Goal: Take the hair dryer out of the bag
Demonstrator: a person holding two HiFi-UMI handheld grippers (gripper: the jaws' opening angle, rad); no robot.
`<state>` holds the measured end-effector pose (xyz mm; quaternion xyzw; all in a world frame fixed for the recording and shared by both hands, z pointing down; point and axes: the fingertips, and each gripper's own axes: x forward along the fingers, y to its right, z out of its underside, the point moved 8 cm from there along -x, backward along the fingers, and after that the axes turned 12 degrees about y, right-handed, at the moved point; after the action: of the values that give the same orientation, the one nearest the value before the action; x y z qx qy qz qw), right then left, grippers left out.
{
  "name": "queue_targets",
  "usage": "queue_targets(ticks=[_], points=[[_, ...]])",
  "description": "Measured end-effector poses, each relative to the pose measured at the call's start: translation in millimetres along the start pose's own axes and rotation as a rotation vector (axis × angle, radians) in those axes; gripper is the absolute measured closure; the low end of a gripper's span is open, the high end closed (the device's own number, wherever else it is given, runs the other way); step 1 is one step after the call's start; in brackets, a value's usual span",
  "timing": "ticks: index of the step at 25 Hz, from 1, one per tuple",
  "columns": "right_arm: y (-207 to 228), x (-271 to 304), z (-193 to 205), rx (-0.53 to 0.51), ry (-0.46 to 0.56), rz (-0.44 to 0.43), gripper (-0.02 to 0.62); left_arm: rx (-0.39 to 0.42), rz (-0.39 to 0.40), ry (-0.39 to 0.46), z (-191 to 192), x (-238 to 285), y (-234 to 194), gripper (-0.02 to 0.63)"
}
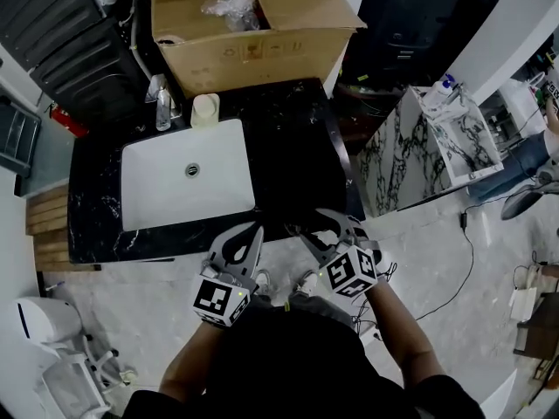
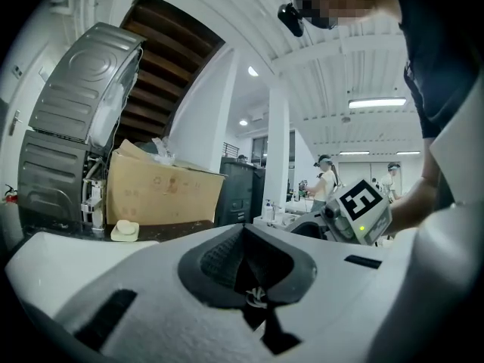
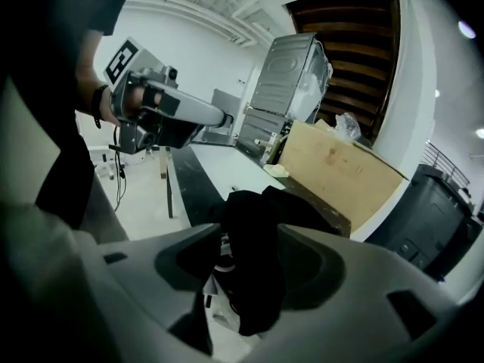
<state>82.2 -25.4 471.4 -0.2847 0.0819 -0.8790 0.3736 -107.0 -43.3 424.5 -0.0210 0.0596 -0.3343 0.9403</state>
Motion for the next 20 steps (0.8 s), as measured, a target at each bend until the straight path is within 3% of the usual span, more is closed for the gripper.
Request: queue_targets(ticks=[7, 12, 20], points=[[0.8, 38.3, 19.3, -0.096, -0.07, -0.042, 0.353, -0.009, -0.045, -0.027, 9.0, -15.2, -3.6, 0.586], [5.7, 50.6, 19.1, -0.086, -0.069, -0.091, 0.356, -0.01, -0.066, -0.035, 13.2, -22.5, -3.0, 0.586], [8.3, 45.0, 17.9, -0.09, -0.046, -0.172, 0.465, -0.014, -0.073, -0.029, 19.6, -23.9, 1.1, 0.586]])
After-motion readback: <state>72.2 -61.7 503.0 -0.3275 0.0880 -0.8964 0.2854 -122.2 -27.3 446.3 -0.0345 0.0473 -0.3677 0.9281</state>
